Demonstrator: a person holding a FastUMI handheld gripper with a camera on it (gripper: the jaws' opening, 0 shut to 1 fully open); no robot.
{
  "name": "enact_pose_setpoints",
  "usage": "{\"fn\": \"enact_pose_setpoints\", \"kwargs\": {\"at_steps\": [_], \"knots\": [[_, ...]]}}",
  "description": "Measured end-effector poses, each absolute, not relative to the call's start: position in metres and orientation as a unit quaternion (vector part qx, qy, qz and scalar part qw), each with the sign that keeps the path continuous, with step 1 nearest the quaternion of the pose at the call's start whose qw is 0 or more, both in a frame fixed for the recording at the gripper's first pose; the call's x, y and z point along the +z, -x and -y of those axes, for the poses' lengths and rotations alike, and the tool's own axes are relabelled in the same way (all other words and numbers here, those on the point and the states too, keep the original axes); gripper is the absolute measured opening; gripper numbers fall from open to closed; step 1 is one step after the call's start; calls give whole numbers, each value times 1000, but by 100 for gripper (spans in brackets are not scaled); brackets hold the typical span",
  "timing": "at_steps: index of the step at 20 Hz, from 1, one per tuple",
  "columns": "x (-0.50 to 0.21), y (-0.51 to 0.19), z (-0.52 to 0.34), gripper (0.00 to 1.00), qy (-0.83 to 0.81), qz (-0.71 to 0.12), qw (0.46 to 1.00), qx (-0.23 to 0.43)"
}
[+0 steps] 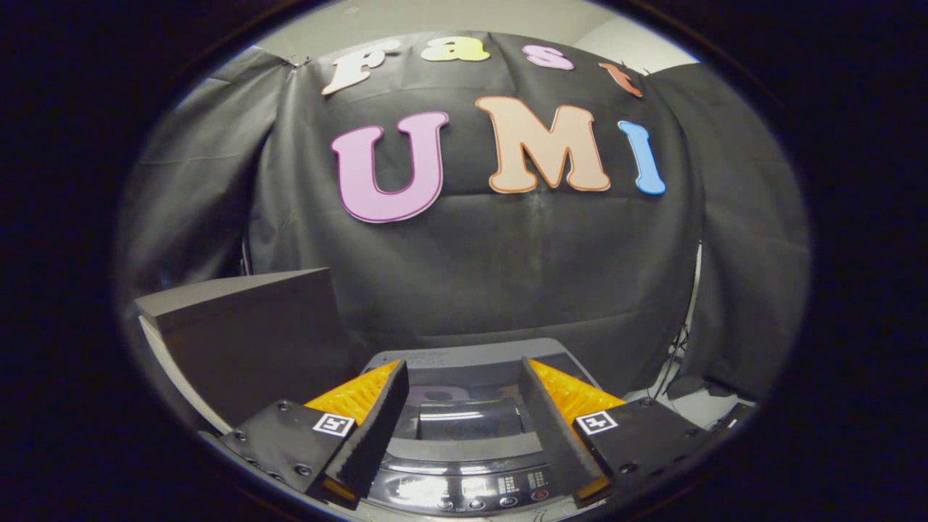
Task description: Put the clothes into the washing machine and then close the washing machine lid.
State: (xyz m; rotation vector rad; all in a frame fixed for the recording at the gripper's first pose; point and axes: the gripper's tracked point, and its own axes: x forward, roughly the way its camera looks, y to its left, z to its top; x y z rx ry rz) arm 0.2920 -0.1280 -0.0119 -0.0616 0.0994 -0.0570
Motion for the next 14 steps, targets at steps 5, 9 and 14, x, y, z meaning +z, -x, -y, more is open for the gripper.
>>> {"fn": "enact_pose_setpoints", "kwargs": {"at_steps": [5,9,14], "knots": [[2,-261,105,95,37,-51,998,1],[12,-237,95,95,31,-50,998,10],[22,-203,94,95,27,-42,999,19]]}}
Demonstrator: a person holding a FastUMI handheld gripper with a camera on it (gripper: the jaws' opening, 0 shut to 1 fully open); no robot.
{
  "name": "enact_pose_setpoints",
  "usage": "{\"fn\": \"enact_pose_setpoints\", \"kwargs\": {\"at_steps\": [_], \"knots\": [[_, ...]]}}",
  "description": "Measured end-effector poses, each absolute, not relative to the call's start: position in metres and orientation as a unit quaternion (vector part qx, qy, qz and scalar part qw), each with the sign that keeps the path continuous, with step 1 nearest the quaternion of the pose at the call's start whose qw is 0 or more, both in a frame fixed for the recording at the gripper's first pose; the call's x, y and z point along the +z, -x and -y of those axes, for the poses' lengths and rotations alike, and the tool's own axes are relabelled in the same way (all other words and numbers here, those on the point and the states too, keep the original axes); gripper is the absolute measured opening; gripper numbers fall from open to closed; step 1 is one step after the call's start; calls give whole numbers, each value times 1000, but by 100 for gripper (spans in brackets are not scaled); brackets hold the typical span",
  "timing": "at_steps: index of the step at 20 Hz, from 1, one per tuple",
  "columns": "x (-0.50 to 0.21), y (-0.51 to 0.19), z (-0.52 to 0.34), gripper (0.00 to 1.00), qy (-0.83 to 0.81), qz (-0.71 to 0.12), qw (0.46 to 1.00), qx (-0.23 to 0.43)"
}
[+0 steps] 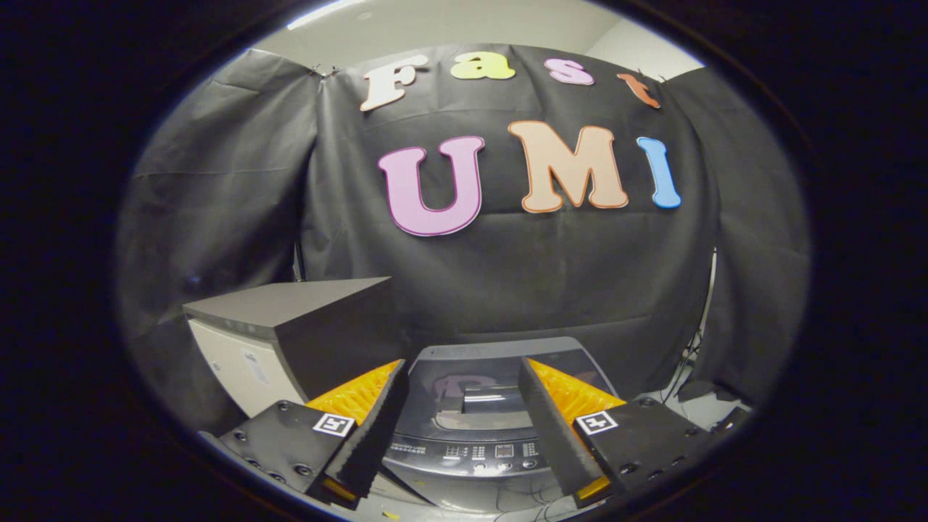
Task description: Put the clothes into the washing machine and then close the washing machine lid.
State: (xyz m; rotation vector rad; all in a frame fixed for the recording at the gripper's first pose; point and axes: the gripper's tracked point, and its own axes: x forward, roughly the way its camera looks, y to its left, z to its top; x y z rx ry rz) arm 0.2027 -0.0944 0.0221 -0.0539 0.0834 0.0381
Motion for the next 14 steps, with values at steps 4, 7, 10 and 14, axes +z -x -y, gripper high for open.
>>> {"fn": "enact_pose_setpoints", "kwargs": {"at_steps": [4,7,10,14], "knots": [[30,-178,97,95,50,-30,998,21],[23,-159,118,95,60,-32,997,-23],[11,-139,116,95,64,-42,997,-24],[20,-114,98,95,55,-23,997,40]]}}
